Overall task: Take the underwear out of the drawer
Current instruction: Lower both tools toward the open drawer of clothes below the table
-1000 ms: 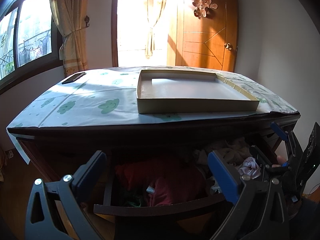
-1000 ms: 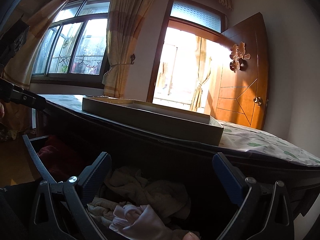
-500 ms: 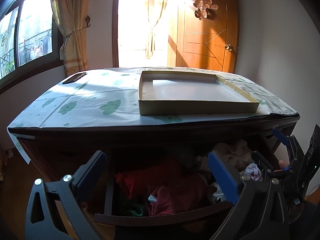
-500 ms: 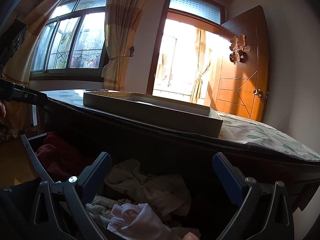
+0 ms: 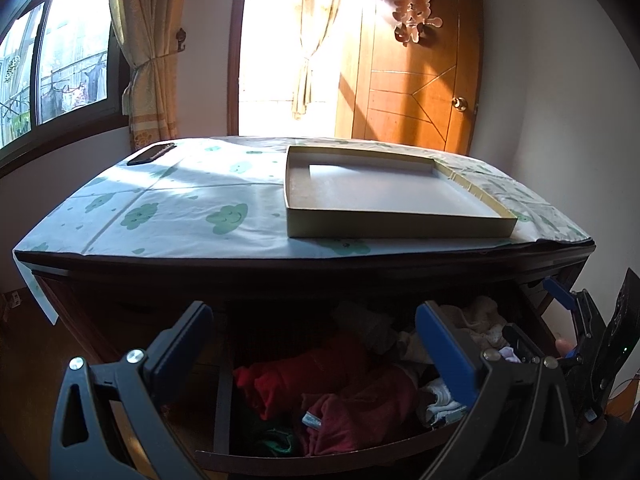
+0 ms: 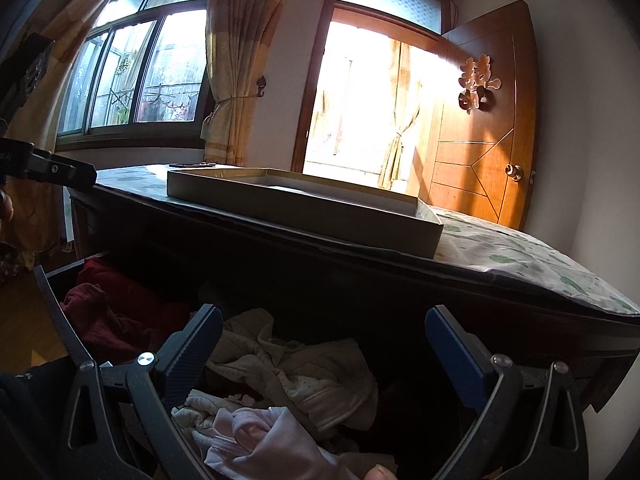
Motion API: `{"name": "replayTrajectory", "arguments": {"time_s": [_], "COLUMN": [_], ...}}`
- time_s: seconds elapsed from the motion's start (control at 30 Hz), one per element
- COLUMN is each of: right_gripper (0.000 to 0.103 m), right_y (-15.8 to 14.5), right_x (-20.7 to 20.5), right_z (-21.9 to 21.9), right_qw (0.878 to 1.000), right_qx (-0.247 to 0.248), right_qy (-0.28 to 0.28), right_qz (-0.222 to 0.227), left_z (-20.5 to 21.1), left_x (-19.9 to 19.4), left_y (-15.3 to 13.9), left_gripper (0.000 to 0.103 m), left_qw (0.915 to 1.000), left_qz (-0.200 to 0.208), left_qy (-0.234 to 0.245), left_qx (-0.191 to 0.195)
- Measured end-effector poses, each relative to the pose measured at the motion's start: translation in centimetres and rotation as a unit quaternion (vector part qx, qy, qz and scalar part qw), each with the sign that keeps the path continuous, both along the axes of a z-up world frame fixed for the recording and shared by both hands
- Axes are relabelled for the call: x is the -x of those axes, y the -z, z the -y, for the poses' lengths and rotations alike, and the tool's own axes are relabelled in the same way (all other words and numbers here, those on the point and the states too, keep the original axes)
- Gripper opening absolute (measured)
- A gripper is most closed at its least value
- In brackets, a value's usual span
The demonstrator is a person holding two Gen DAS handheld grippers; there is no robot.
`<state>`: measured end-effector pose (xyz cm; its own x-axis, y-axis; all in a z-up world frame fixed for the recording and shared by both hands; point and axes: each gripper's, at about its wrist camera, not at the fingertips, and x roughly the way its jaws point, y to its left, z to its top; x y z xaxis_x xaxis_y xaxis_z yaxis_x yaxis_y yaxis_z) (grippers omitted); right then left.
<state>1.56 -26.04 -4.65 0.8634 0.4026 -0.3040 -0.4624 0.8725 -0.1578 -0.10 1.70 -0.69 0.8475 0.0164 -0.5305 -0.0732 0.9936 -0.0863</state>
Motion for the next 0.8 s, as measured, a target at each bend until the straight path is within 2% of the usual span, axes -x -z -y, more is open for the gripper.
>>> {"name": "replayTrajectory", "arguments": {"time_s": [0.8], "right_gripper": [0.103], "right_y": [-0.2], "right_x": [1.2], "right_z": [0.5], "right_qw": [0.998], "right_qx": [-0.006], "right_qy": [0.006], "right_qz": [-0.057], "left_z": [-0.9], "left_x": [0.2], "left_y": [-0.7], "left_gripper": [0.103], "left_qw": [0.9999], "left_qz": [0.005], "left_qy": [0.004], "left_qx": [0.014]}}
